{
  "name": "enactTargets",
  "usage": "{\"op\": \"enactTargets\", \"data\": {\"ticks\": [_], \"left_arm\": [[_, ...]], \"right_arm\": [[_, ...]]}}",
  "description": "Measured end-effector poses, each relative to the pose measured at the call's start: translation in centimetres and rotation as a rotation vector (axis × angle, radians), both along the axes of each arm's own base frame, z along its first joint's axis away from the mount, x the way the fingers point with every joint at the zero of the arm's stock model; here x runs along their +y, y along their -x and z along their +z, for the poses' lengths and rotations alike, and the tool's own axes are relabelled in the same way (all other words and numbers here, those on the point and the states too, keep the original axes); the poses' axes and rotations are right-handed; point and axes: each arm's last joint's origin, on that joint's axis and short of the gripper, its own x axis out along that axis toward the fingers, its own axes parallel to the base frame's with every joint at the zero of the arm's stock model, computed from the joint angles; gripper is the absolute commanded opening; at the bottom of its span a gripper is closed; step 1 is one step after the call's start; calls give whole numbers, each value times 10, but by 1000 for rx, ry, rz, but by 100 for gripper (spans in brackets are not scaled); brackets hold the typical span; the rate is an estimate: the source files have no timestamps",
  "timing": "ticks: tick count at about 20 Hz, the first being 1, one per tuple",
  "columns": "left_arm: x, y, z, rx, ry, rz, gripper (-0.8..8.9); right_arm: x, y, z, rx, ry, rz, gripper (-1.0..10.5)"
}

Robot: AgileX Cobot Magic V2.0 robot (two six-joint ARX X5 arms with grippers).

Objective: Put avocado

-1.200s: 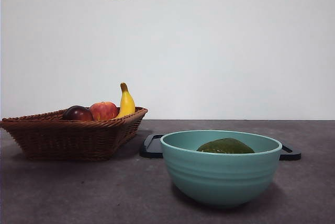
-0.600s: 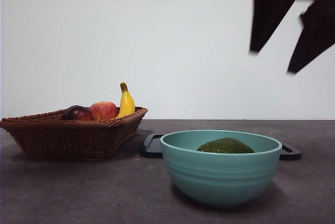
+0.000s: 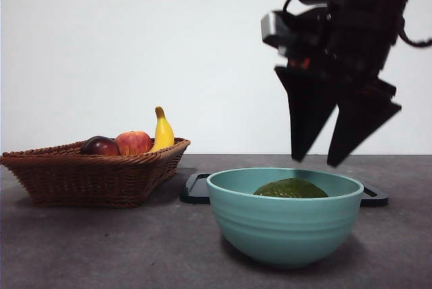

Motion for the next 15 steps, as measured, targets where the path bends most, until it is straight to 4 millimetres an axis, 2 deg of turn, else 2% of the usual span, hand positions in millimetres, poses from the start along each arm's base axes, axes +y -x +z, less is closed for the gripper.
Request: {"op": "enactTargets", "data": {"ticks": [3, 5, 7, 9, 15], "left_arm": [[0, 0, 0, 0, 0, 0, 310], [0, 0, 0, -2, 1, 0, 310], [0, -1, 1, -9, 6, 0, 310], [-1, -1, 1, -18, 12, 0, 310], [-1, -1, 1, -19, 12, 0, 310]], "right_arm": [[-4, 7, -23, 16, 10, 1, 266], [-5, 8, -31, 17, 11, 1, 264], [-3, 5, -30, -12, -9, 1, 190], [-3, 5, -30, -15, -11, 1, 3], [-2, 5, -29, -11, -17, 6, 6]]}}
